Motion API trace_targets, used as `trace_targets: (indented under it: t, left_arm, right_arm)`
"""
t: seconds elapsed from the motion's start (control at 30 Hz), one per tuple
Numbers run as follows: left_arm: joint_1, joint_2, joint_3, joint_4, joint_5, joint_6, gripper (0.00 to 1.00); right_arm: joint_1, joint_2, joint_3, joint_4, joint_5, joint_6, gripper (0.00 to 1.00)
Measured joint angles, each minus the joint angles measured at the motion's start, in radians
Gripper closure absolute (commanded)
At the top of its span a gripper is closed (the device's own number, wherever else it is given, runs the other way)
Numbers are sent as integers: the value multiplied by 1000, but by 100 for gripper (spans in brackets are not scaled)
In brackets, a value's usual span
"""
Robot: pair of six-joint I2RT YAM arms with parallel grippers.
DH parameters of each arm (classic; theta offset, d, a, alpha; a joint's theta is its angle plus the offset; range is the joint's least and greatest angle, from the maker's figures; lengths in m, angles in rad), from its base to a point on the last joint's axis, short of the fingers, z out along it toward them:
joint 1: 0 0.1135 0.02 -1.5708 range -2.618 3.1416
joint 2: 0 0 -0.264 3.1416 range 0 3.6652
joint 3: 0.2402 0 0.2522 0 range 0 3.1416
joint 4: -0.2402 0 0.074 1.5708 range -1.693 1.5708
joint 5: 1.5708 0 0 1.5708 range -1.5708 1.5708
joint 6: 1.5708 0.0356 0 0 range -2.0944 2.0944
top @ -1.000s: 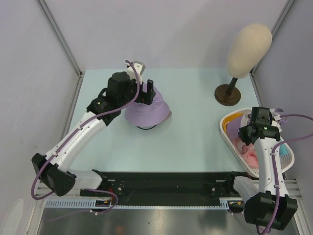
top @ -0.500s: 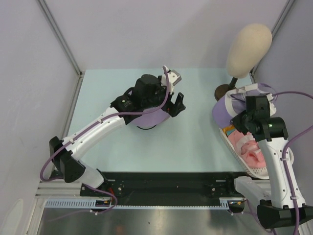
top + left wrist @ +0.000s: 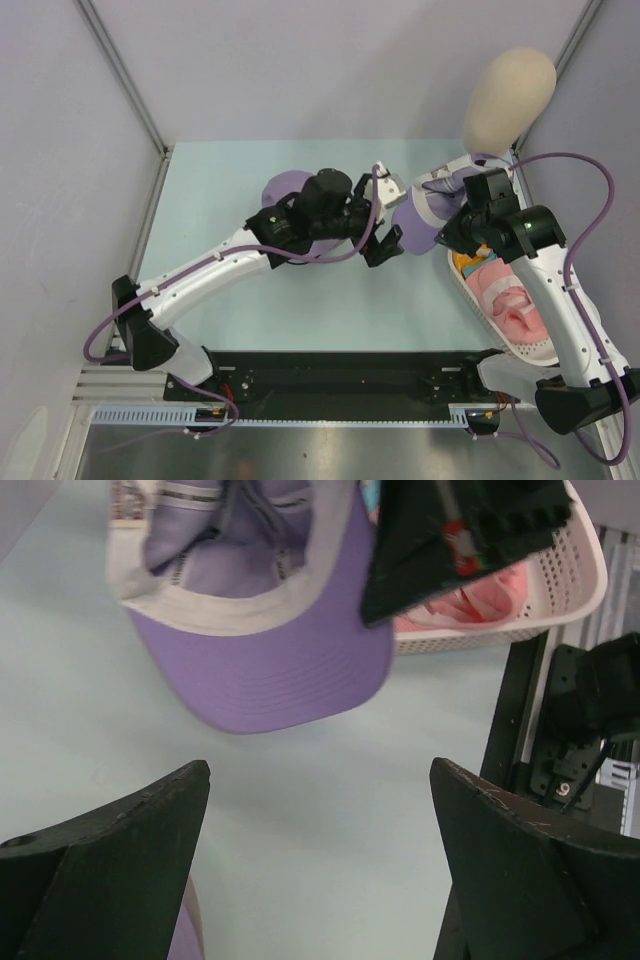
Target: Stack the hats
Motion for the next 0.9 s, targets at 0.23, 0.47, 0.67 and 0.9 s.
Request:
trace_targets:
  t: [0.23, 0.47, 0.67, 0.9]
  left_arm:
    - [-126, 54, 0, -2, -34, 43, 2]
    - [-148, 102, 0, 63, -195, 44, 3]
    - [-148, 166, 0, 109, -311, 53, 18]
    - [-151, 195, 0, 114, -339, 71, 68]
  right_arm:
    - [15, 33, 42, 12, -14, 13, 100]
    - [43, 33, 55, 23, -45, 43, 100]
    - [77, 33, 57, 27, -72, 73, 100]
    - [83, 34, 68, 38, -92, 99, 100]
